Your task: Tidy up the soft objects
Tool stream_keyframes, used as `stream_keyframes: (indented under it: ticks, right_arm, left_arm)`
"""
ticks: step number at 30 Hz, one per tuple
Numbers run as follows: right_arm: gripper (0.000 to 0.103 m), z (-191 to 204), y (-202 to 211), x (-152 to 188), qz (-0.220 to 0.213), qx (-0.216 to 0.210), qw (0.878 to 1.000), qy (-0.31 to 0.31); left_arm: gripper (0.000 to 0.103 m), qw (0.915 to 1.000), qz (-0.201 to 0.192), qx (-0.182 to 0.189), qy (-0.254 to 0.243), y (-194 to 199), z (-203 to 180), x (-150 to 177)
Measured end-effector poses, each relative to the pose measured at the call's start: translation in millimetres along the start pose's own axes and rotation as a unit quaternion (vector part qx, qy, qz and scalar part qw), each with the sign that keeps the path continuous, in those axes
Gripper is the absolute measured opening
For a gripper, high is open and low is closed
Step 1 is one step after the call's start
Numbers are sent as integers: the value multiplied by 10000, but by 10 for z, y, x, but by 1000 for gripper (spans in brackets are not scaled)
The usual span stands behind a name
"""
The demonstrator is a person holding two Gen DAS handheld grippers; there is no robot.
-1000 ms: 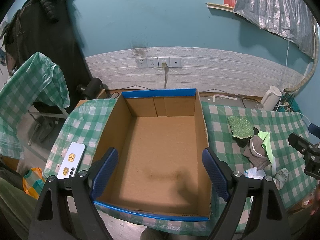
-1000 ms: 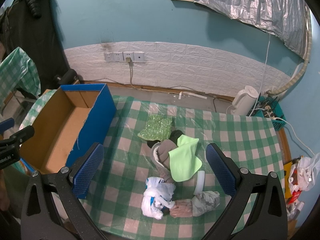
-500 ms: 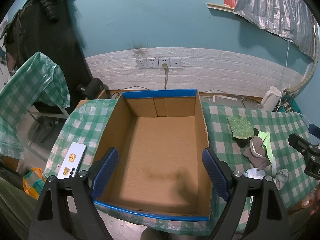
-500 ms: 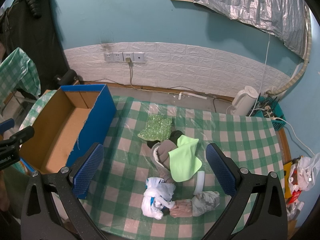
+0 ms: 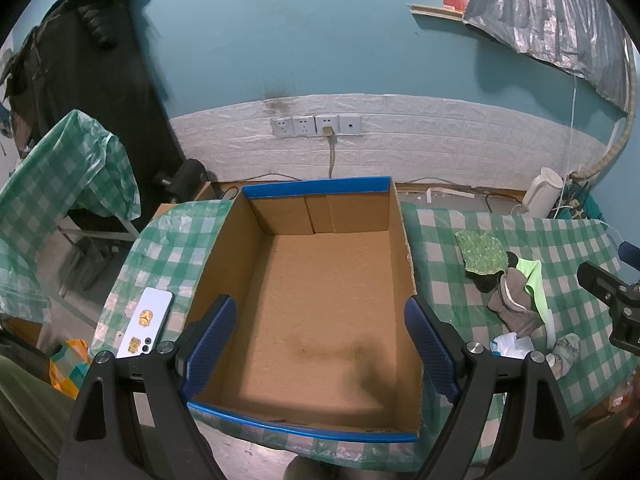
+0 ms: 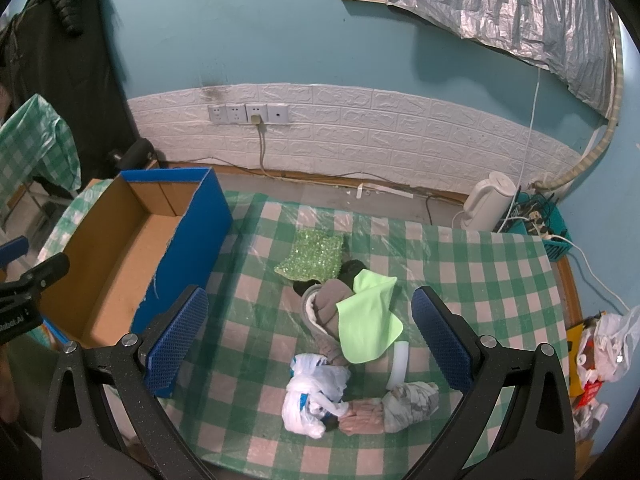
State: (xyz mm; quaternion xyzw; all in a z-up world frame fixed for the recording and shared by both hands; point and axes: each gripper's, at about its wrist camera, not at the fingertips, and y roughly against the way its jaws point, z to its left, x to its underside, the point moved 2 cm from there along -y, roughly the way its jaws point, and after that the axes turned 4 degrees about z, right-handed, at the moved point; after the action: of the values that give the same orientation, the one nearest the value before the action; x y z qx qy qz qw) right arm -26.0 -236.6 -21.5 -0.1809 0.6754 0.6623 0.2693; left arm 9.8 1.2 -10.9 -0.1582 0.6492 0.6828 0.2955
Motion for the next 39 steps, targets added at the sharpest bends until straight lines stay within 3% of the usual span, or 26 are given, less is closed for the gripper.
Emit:
stream_keyframes:
  ticks: [6,25,39]
  right_arm:
    - [101,-17,-16,75,11,34,10000,-3]
    - [101,-658,-18,327,322,489,9962,-650]
    - [101,-1083,-179,605,766,686,9865,-1272]
  left_arm:
    - [88,9999,-36,-95,-120,21,-77,-19]
    - [88,9972,108,402,-622,29,-783,7]
    - [88,9907,576,534,-1109,-228,-1378,213]
